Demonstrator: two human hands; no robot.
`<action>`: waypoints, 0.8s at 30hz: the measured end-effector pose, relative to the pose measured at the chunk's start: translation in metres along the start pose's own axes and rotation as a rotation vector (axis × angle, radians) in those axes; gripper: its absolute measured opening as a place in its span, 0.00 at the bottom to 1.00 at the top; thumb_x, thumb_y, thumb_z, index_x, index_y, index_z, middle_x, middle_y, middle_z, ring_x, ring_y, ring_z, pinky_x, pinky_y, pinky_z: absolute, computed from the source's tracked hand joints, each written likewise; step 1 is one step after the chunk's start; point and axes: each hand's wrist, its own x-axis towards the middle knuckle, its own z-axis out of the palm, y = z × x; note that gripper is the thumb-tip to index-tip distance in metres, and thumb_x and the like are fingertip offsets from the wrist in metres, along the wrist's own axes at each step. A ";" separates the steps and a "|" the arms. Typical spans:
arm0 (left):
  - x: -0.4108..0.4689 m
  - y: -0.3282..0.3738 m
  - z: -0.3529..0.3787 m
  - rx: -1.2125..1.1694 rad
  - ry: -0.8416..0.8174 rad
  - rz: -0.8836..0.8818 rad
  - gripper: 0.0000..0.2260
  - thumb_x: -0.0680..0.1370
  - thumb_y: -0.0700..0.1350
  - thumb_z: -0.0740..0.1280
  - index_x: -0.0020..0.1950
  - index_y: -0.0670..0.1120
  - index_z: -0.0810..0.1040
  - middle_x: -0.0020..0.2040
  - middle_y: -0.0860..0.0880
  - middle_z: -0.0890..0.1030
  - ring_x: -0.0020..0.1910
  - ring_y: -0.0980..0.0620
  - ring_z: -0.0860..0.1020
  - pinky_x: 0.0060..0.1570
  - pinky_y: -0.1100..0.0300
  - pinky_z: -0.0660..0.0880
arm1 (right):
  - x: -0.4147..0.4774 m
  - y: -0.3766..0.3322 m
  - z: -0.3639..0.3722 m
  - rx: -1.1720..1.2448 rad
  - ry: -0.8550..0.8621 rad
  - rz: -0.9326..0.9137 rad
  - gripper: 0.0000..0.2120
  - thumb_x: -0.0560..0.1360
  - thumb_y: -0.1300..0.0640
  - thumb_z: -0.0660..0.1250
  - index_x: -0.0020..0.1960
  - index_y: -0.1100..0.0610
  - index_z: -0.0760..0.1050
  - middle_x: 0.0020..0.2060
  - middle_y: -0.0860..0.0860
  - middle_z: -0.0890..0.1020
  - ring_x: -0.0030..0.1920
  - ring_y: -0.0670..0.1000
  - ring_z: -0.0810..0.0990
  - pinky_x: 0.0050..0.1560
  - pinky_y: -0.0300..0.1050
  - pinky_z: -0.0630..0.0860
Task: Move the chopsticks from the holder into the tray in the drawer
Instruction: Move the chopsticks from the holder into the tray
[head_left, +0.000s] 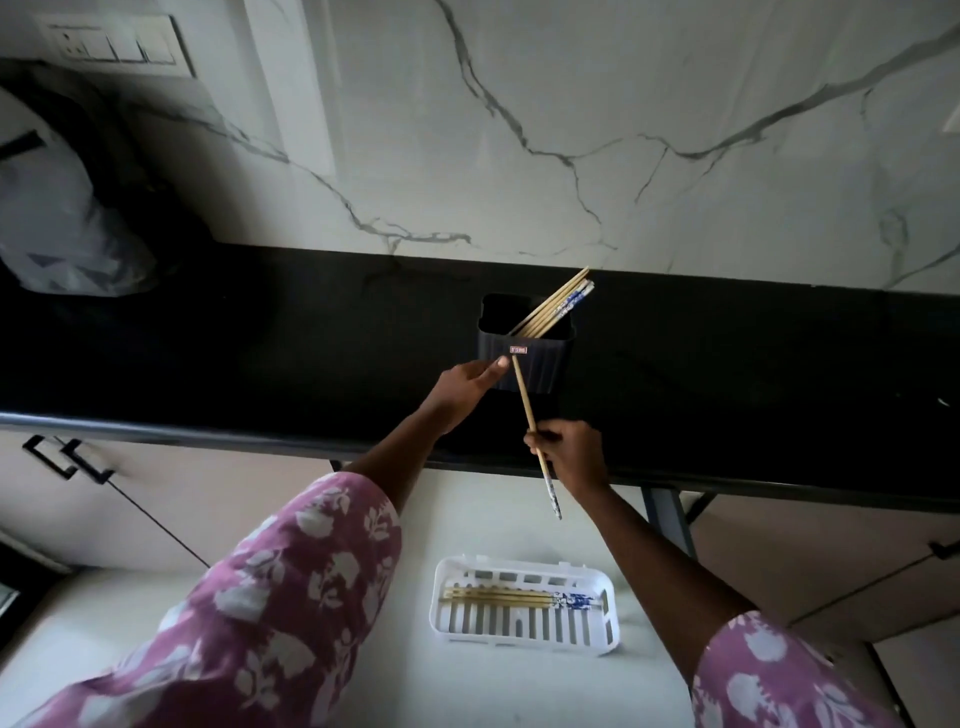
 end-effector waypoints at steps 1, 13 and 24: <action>0.002 -0.012 -0.001 0.096 -0.045 -0.035 0.26 0.77 0.62 0.56 0.65 0.46 0.74 0.63 0.42 0.77 0.62 0.45 0.74 0.55 0.59 0.66 | -0.003 0.008 0.003 -0.012 -0.020 0.022 0.08 0.70 0.63 0.73 0.48 0.65 0.82 0.37 0.64 0.85 0.41 0.61 0.85 0.48 0.54 0.80; 0.010 -0.119 -0.006 0.688 -0.160 -0.383 0.29 0.77 0.65 0.52 0.75 0.62 0.45 0.77 0.53 0.39 0.74 0.40 0.36 0.71 0.41 0.41 | -0.072 0.111 0.051 -0.564 -0.528 -0.046 0.09 0.75 0.61 0.63 0.47 0.60 0.82 0.45 0.55 0.84 0.48 0.55 0.83 0.47 0.44 0.78; 0.012 -0.115 -0.008 0.654 -0.208 -0.455 0.29 0.76 0.67 0.52 0.73 0.66 0.42 0.76 0.60 0.37 0.74 0.42 0.35 0.71 0.42 0.39 | -0.099 0.149 0.084 -0.902 -0.653 -0.033 0.13 0.76 0.64 0.55 0.51 0.62 0.78 0.54 0.59 0.80 0.57 0.58 0.78 0.51 0.47 0.75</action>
